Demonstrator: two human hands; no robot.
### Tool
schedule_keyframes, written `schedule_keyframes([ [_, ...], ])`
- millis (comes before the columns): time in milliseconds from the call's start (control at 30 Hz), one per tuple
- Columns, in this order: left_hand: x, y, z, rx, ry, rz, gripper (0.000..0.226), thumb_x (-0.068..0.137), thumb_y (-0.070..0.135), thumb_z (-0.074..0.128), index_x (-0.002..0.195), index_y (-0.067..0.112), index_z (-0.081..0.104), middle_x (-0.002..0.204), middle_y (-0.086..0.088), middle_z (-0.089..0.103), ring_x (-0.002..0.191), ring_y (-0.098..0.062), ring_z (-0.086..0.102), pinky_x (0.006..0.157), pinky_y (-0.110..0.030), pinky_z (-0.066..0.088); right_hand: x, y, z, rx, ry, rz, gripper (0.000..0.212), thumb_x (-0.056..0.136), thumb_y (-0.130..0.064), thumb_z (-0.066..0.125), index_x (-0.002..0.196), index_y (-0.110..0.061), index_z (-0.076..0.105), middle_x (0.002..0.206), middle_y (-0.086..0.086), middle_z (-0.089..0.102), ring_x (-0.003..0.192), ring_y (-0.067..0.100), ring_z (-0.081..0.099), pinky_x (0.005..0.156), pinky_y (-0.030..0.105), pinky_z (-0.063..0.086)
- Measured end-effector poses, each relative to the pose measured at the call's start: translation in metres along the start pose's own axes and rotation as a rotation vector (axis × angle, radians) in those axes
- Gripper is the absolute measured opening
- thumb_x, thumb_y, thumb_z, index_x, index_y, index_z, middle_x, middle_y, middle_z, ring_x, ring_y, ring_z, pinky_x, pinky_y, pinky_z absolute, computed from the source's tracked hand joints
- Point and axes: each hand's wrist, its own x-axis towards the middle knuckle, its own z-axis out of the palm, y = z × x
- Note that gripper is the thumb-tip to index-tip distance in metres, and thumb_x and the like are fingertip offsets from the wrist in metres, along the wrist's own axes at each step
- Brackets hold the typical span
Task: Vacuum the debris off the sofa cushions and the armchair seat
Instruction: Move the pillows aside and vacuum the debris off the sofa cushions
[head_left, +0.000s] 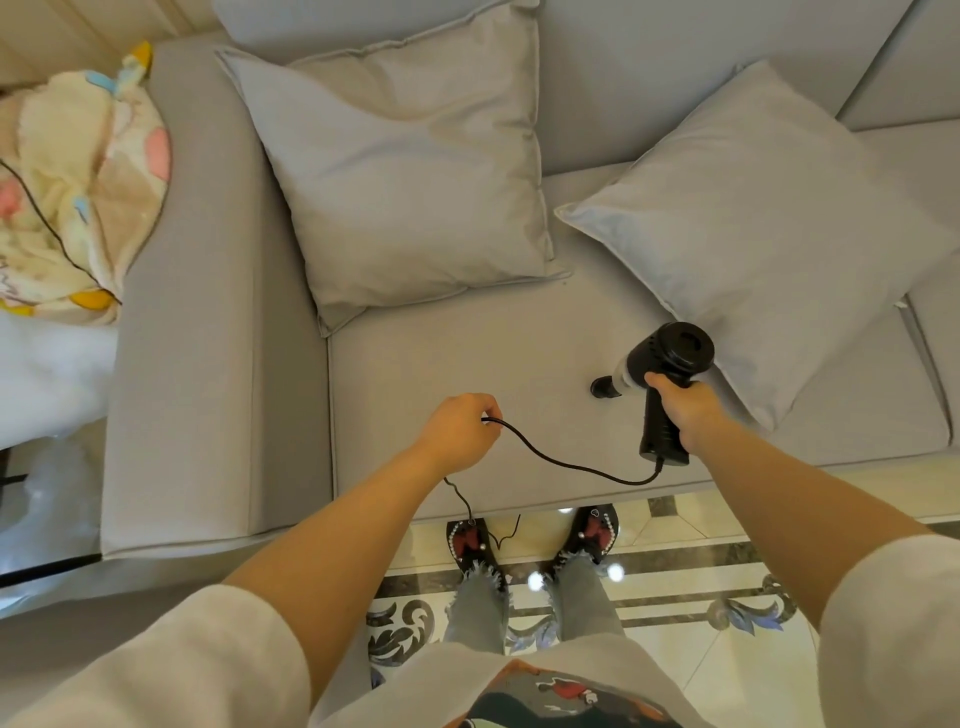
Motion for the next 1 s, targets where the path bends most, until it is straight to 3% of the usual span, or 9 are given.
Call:
schedule_keyframes([
  [200,-0.004,0.008,-0.002,-0.004,-0.001,0.037,0.023,0.092,0.012,0.046,0.106,0.006,0.064,0.093,-0.009,0.058,0.052,-0.007,0.039,0.046,-0.019,0.030,-0.016,-0.006,-0.012,-0.012,-0.028,-0.040,0.035,0.083,-0.028,0.064,0.102,-0.001,0.054,0.093,0.021,0.057,0.085,0.034,0.057,0.087,0.048,0.049],
  [300,-0.003,0.023,-0.007,-0.002,0.015,0.078,0.023,0.091,0.011,0.047,0.105,0.006,0.065,0.108,-0.015,0.065,0.069,-0.018,0.052,0.052,-0.022,0.033,-0.037,-0.018,-0.027,-0.002,-0.022,-0.077,0.032,0.083,-0.029,0.065,0.099,-0.003,0.053,0.083,0.017,0.058,0.077,0.033,0.057,0.076,0.043,0.051],
  [367,0.001,0.040,-0.008,-0.003,0.030,0.133,0.023,0.090,0.009,0.048,0.104,0.006,0.066,0.111,-0.014,0.066,0.091,-0.027,0.059,0.066,-0.022,0.036,-0.053,-0.025,-0.047,0.014,-0.008,-0.113,0.031,0.083,-0.030,0.065,0.097,-0.004,0.054,0.078,0.015,0.058,0.069,0.030,0.058,0.064,0.035,0.051],
  [433,0.006,0.063,-0.004,-0.019,0.020,0.206,0.023,0.088,0.008,0.049,0.102,0.005,0.067,0.111,-0.015,0.066,0.099,-0.030,0.059,0.070,-0.023,0.037,-0.070,-0.028,-0.072,0.009,0.036,-0.166,0.031,0.082,-0.032,0.065,0.096,-0.006,0.054,0.078,0.014,0.059,0.067,0.028,0.059,0.060,0.033,0.050],
  [567,0.005,0.111,0.010,-0.022,-0.040,0.309,0.026,0.089,0.006,0.047,0.105,0.004,0.067,0.116,-0.015,0.065,0.105,-0.031,0.058,0.082,-0.029,0.044,-0.091,-0.020,-0.120,-0.013,0.142,-0.230,0.035,0.082,-0.034,0.064,0.102,-0.008,0.054,0.090,0.018,0.063,0.083,0.035,0.062,0.078,0.042,0.053],
  [700,-0.011,0.167,0.028,-0.014,-0.058,0.398,0.025,0.089,0.006,0.047,0.102,0.003,0.068,0.113,-0.017,0.065,0.103,-0.031,0.059,0.075,-0.025,0.040,-0.099,-0.006,-0.183,0.083,0.246,-0.221,0.032,0.081,-0.033,0.065,0.097,-0.007,0.055,0.093,0.022,0.063,0.090,0.040,0.062,0.085,0.048,0.051],
  [800,-0.011,0.203,0.039,0.003,-0.034,0.411,0.024,0.089,0.005,0.047,0.100,0.003,0.069,0.109,-0.020,0.066,0.100,-0.034,0.059,0.068,-0.028,0.040,-0.087,0.004,-0.227,0.230,0.252,-0.205,0.026,0.079,-0.029,0.068,0.088,-0.009,0.055,0.085,0.020,0.062,0.080,0.037,0.063,0.075,0.045,0.054],
  [900,-0.006,0.248,0.064,-0.015,0.031,0.393,0.025,0.087,0.002,0.047,0.099,0.001,0.068,0.108,-0.020,0.067,0.099,-0.035,0.060,0.065,-0.022,0.034,-0.066,0.014,-0.273,0.306,0.227,-0.219,0.022,0.077,-0.024,0.072,0.082,-0.009,0.057,0.074,0.016,0.061,0.065,0.029,0.060,0.059,0.034,0.049],
  [1000,-0.005,0.298,0.113,-0.009,0.015,0.396,0.024,0.087,0.001,0.047,0.099,0.001,0.068,0.110,-0.017,0.067,0.101,-0.031,0.060,0.073,-0.026,0.042,-0.048,0.030,-0.323,0.278,0.226,-0.231,0.027,0.077,-0.017,0.071,0.094,-0.003,0.056,0.079,0.017,0.061,0.069,0.031,0.060,0.064,0.037,0.051],
])
